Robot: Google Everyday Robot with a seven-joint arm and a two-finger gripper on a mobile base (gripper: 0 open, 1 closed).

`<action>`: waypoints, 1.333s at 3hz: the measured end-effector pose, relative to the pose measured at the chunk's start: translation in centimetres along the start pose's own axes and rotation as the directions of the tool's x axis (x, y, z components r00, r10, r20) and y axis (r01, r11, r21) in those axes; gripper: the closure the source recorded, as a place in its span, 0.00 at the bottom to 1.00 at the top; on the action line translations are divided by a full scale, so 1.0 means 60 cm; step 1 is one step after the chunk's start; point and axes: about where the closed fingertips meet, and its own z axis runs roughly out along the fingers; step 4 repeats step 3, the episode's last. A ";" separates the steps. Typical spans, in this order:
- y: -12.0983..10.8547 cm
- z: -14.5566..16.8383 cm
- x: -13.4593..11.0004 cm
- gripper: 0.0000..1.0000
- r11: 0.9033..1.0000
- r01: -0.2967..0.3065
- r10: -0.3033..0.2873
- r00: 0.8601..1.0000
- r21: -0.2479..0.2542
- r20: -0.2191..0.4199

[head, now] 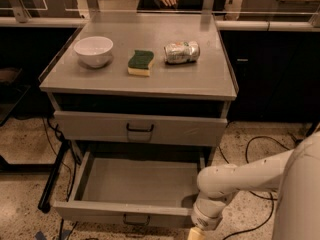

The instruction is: Open middle drawer

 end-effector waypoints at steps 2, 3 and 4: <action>0.040 -0.010 0.025 0.00 0.999 -0.037 0.037 0.999 -0.010 0.017; 0.040 -0.010 0.025 0.00 0.999 -0.037 0.037 0.999 -0.010 0.017; 0.040 -0.010 0.025 0.00 0.999 -0.037 0.037 0.999 -0.010 0.017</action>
Offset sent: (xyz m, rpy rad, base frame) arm -0.1589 -0.0319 0.0715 0.0538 0.0416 -0.2316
